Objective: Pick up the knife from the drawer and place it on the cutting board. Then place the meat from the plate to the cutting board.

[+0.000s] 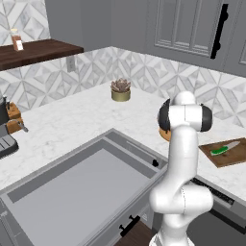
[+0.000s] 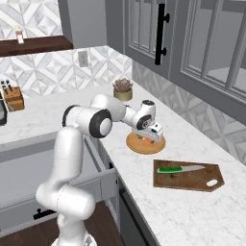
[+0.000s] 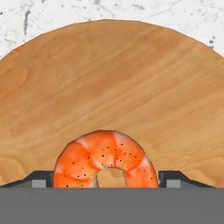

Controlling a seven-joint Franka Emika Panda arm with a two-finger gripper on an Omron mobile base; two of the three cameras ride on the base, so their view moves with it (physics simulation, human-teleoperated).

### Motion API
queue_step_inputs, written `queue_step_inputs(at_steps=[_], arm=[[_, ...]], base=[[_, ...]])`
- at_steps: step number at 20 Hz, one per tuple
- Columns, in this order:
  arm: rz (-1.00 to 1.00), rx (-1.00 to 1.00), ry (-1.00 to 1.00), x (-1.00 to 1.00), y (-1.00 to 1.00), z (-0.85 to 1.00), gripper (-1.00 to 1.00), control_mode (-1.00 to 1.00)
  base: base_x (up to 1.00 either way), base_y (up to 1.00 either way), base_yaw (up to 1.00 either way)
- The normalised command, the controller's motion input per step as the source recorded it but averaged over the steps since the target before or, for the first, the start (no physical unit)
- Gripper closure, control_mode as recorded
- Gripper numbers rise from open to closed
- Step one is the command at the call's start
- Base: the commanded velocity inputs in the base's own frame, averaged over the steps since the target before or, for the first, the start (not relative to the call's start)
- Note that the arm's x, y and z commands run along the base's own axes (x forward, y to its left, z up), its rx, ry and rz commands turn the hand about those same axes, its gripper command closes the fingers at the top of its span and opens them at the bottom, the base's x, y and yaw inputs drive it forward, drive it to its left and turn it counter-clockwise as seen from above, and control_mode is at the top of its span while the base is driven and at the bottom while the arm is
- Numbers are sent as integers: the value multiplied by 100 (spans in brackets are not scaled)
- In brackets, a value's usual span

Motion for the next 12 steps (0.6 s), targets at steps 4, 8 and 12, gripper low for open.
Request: queue_step_inputs(at_steps=[4,8,12], arm=[[2,-6,0,0,0,-32,100,-100],[3,-1,-1,-21,-1,-1,100,-100],[1,0,-7,-66,-10,58,100,-100]], base=[[0,0,0],[0,0,0],[0,0,0]])
